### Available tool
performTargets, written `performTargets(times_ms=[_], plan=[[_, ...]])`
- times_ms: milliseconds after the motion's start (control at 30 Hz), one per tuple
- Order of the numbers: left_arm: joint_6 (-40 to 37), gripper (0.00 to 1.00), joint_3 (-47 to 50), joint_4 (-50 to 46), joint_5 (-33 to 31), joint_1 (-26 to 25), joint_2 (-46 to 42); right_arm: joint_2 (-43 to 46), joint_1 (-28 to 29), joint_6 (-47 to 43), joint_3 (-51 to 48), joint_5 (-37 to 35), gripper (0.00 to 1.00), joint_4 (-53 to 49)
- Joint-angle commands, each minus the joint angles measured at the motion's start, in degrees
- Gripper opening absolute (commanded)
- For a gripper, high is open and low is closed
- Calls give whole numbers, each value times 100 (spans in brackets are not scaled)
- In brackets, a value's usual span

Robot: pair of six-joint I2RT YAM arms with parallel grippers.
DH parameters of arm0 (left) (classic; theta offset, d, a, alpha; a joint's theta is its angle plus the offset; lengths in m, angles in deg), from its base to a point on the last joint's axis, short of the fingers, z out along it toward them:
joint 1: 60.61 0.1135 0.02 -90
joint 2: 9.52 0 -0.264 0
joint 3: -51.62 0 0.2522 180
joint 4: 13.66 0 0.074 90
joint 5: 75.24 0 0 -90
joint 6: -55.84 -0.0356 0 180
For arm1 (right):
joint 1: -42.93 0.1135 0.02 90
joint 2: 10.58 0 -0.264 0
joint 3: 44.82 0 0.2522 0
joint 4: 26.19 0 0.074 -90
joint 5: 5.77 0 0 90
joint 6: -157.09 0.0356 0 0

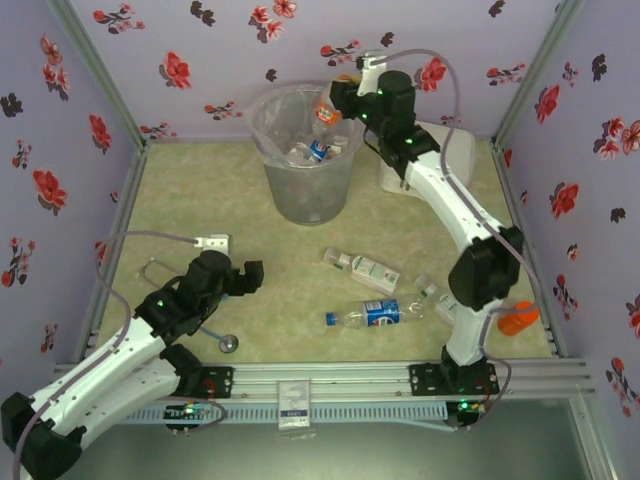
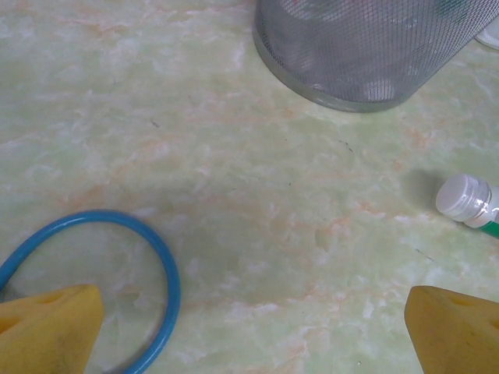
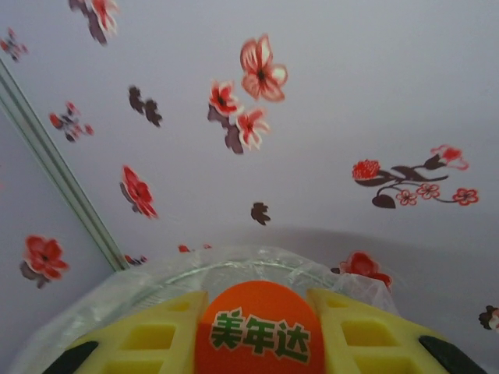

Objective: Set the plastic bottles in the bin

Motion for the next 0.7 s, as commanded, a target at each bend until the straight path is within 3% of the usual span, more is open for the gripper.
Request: performTargets(times_ms=[0,267,467,667], plan=[[195,100,-53,-95,11,25,-63,-420,-25,-470,607,84,0,149],[81,100,-141,-5,184,25,140,-1789,13,-668,1944,441,0,-1136],[0,100,-188,45,339,25,286,-2232,80,-607,2216,738,0,-1947],[-81,100,-222,188,495,25,484,-2307,173,-504,2040,1174,7,-2304]])
